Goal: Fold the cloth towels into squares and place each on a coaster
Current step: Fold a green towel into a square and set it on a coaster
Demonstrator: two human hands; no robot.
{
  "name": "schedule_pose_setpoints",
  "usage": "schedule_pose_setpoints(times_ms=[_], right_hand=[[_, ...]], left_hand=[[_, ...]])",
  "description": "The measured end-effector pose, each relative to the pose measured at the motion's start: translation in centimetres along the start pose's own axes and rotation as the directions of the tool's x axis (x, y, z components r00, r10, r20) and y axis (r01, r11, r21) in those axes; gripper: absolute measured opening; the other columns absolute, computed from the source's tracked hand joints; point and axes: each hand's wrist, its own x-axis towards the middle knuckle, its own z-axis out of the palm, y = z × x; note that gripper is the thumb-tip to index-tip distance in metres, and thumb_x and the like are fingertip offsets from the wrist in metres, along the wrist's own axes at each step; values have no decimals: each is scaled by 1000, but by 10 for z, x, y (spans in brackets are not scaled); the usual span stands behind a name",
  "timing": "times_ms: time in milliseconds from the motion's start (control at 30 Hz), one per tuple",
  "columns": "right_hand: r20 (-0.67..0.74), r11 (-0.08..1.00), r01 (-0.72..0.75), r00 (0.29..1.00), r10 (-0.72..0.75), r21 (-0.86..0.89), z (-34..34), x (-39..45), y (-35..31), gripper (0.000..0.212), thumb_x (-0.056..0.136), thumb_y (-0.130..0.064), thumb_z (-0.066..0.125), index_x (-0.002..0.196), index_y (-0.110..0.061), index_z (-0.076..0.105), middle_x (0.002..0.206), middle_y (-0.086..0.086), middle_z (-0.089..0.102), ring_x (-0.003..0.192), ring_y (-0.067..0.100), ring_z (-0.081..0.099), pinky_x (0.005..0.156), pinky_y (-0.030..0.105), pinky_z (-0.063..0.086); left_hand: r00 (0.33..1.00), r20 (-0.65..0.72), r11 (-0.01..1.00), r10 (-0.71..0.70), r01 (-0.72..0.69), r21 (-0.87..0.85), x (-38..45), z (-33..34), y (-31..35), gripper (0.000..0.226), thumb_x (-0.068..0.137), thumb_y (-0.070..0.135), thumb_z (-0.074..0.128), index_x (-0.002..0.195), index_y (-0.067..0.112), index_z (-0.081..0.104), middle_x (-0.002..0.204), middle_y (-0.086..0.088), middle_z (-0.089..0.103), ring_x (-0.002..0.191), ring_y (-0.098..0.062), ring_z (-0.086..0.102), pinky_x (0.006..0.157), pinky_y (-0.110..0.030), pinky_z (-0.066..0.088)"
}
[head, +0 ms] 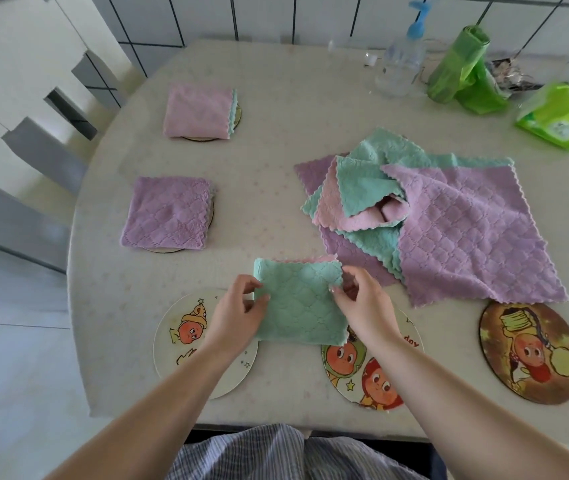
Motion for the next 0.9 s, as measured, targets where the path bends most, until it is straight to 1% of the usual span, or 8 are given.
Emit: schedule_pose_setpoints(times_ms=[67, 133, 200, 300, 467, 633, 767, 900], right_hand=[[-58, 1000, 21, 998, -21, 12, -1, 4, -1, 27, 87, -28, 62, 113, -23, 58, 97, -6, 58, 81, 7, 54, 63, 16, 39], [-95, 997, 61, 994, -57, 45, -2, 8, -3, 13, 86, -21, 63, 99, -21, 62, 95, -5, 58, 78, 6, 54, 62, 11, 38], [-95, 992, 117, 989, -111, 52, -3, 11, -7, 8, 86, -16, 62, 91, -21, 61, 94, -5, 58, 79, 6, 55, 67, 13, 41], [-71, 992, 113, 991, -109, 55, -5, 16, -10, 7, 87, -17, 60, 90, -23, 60, 92, -7, 59, 78, 5, 56, 67, 15, 43], [-82, 988, 110, 991, -101, 105, -7, 19, -12, 5, 88, -18, 60, 87, -22, 57, 84, -11, 60, 77, 7, 58, 69, 24, 48], [60, 995, 64, 996, -68, 75, -5, 20, -8, 19, 88, -28, 62, 106, -27, 57, 92, -12, 62, 84, 5, 59, 73, 20, 47], [72, 996, 84, 994, -84, 9, -5, 25, -9, 13, 89, -25, 60, 101, -22, 62, 96, -12, 61, 89, 8, 59, 75, 22, 46], [76, 996, 86, 993, -86, 9, -4, 33, -13, 9, 93, -25, 52, 100, -25, 58, 86, -13, 60, 75, 7, 57, 61, 24, 46]], left_hand=[[998, 58, 999, 10, -12, 43, -2, -2, 0, 21, 92, 18, 54, 109, 30, 52, 73, 3, 47, 50, -12, 41, 38, -19, 34], [994, 104, 996, 14, -23, 81, 0, -3, -2, 36, 92, 13, 53, 123, 31, 50, 86, 3, 47, 56, -6, 45, 41, -12, 35], [991, 128, 992, 29, -44, 117, 4, -3, -5, 46, 91, 10, 54, 132, 29, 46, 113, 3, 53, 76, -13, 58, 59, -18, 44], [990, 138, 991, 21, -38, 126, 8, -3, -9, 50, 90, 8, 53, 135, 29, 45, 127, 5, 51, 93, -19, 62, 75, -33, 50], [990, 140, 988, -5, -16, 153, 11, -3, -10, 49, 91, 11, 52, 135, 30, 44, 118, 6, 56, 84, -11, 60, 61, -16, 42], [988, 156, 991, 6, -26, 131, 12, -4, -10, 49, 91, 12, 53, 134, 31, 45, 128, 11, 49, 96, -14, 62, 86, -40, 52], [987, 163, 990, 6, -29, 137, 14, -4, -10, 49, 91, 12, 53, 135, 31, 44, 128, 12, 48, 95, -13, 61, 87, -38, 52], [986, 165, 985, 3, -32, 170, 16, -4, -9, 50, 91, 13, 53, 136, 31, 43, 127, 15, 46, 95, -13, 61, 87, -37, 51]])
